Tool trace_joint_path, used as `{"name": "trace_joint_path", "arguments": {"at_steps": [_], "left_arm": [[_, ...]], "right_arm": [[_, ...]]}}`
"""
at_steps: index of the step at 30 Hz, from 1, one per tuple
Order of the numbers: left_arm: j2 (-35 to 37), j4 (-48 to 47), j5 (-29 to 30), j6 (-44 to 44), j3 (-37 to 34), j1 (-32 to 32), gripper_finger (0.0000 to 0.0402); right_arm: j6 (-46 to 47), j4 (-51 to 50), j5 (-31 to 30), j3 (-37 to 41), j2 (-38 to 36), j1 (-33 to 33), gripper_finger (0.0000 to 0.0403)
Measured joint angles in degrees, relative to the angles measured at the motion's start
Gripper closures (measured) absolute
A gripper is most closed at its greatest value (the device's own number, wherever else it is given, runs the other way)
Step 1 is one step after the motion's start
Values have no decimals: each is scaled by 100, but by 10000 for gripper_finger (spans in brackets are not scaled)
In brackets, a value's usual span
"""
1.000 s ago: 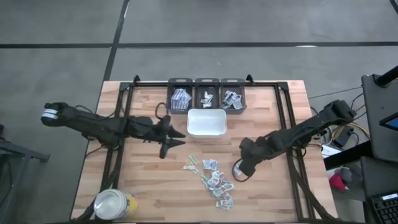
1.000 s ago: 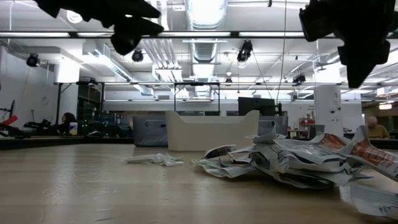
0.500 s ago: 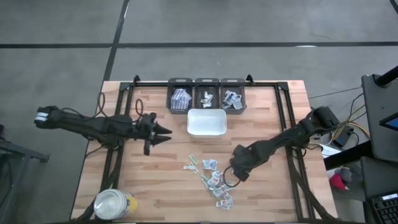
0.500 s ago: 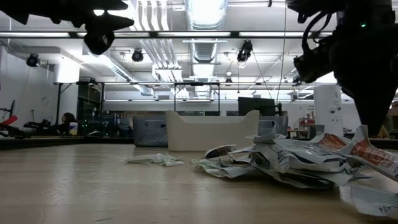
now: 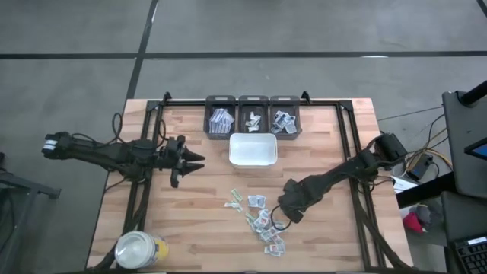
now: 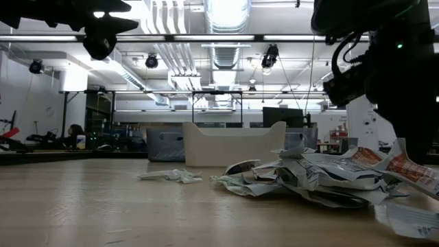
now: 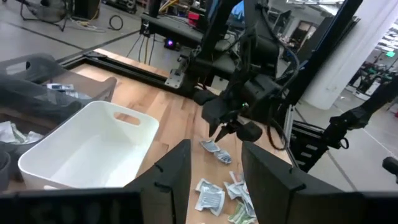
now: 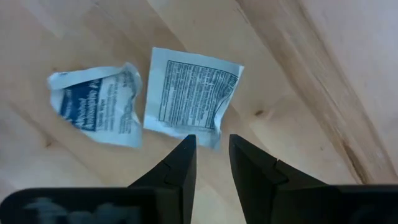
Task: Pick & Place First Aid Supplies
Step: Put the white alcohol pad into the right black bin
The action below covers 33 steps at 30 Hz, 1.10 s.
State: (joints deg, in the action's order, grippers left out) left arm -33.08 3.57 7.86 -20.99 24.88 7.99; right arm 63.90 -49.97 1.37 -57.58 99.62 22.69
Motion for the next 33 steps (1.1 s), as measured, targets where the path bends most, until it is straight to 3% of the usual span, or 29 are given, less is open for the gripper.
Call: {"name": "trace_joint_path", "arguments": {"at_steps": [8, 17, 22, 28, 33], "left_arm": [[-9, 0, 0, -11, 0, 2, 266], [-17, -16, -26, -188, -22, 6, 266], [-64, -26, -28, -376, -92, 6, 266], [-210, -16, -29, -583, -92, 6, 266], [-368, -18, -31, -627, -92, 6, 266]], "right_arm": [[-333, 50, 107, -22, 410, -222, 307], [-551, 10, 78, -24, 436, -270, 387], [-591, -346, -37, -129, 333, -270, 394], [-728, -986, -476, -434, -240, -274, 394], [-1380, -735, -1031, -569, -1016, -280, 394]]}}
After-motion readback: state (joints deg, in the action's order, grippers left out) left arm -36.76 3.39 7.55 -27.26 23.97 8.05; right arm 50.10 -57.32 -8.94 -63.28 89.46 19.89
